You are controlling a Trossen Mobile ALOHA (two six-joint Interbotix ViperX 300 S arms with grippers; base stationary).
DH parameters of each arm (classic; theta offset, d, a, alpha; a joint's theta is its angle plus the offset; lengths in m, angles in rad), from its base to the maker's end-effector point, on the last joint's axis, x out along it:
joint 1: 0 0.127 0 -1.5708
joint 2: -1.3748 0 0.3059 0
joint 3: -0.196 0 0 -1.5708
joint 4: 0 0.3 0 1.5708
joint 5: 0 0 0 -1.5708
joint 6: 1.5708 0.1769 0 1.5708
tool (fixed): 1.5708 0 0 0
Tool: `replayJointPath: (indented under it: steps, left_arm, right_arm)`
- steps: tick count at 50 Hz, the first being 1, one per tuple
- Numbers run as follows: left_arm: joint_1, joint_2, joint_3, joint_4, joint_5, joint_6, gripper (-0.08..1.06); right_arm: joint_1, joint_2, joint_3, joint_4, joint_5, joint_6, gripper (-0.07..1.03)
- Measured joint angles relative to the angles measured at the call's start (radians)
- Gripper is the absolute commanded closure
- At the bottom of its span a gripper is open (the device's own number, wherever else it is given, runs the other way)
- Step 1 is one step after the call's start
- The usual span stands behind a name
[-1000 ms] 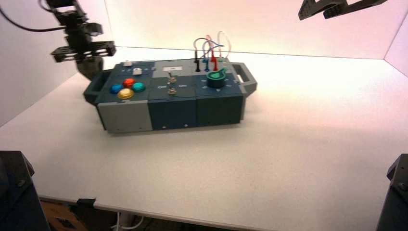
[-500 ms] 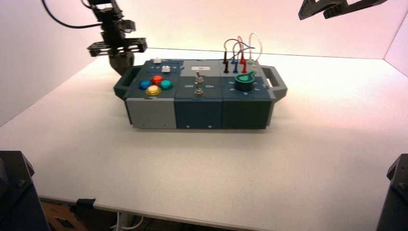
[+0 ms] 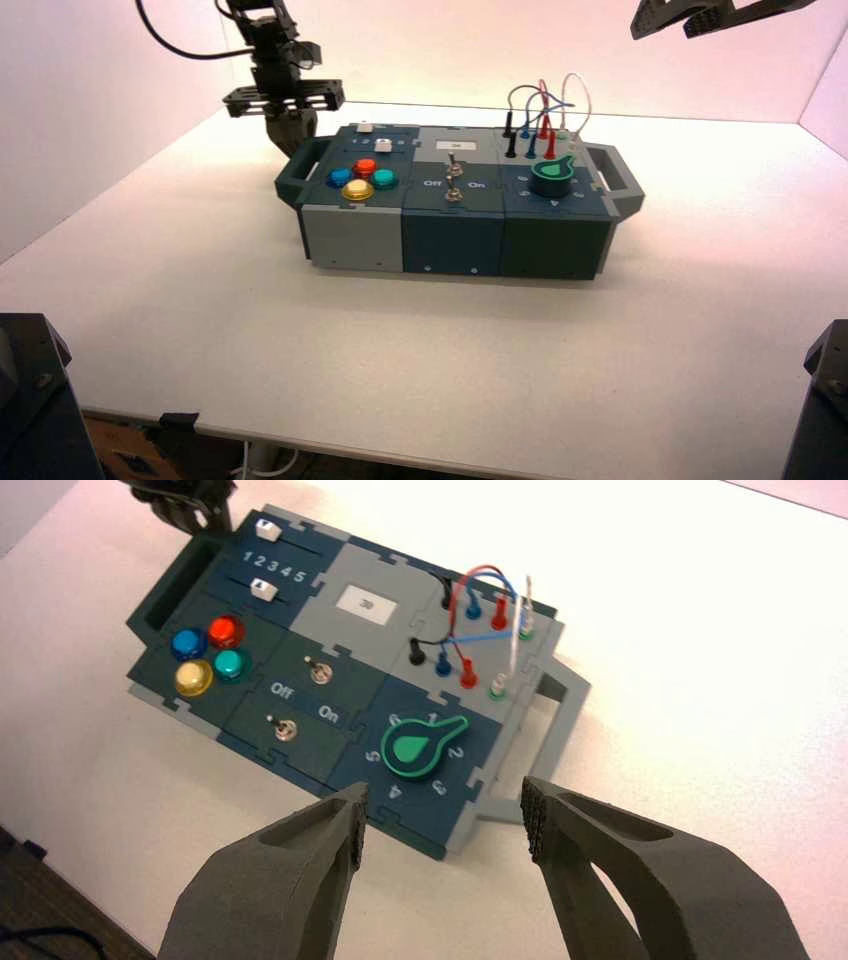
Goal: Push the blue button with the right gripper.
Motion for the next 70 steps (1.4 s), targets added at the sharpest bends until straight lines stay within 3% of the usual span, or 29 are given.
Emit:
replayJointPath:
  steps: [7,16,25,31,38,48,59,70]
  left_arm:
    - [-0.023,0.008,-0.017,0.002,0.014,0.000,1.01]
    - [-0.017,-0.048,-0.035,0.028,0.049,0.003,1.01]
    - [0.069,-0.183,-0.038,0.035,0.061,0.032,1.00]
    - [0.107,-0.264,-0.029,0.038,0.063,0.048,0.89]
    - [0.103,-0.336,-0.011,0.031,0.069,0.061,0.70]
    - [0.077,-0.466,0.051,0.020,0.081,0.091,0.69]
    - [0.023,-0.618,0.135,0.020,0.086,0.112,0.67]
    - [0.020,-0.778,0.227,0.020,0.086,0.138,0.52]
  right_arm:
    - [0.000,0.000,-0.002,0.002,0.000,0.000,0.18]
    - [0.002,0.000,-0.002,0.002,0.000,0.000,0.19]
    - [0.046,0.008,-0.012,0.002,0.008,-0.017,0.21]
    - [0.106,0.025,-0.034,0.003,0.020,-0.018,0.23]
    - [0.153,0.057,-0.058,0.005,0.028,-0.020,0.25]
    - [0.216,0.115,-0.124,0.005,0.029,-0.020,0.34]
    - [0.298,0.229,-0.253,0.005,0.031,-0.020,0.45]
    - [0.365,0.387,-0.373,0.006,0.029,-0.021,0.54]
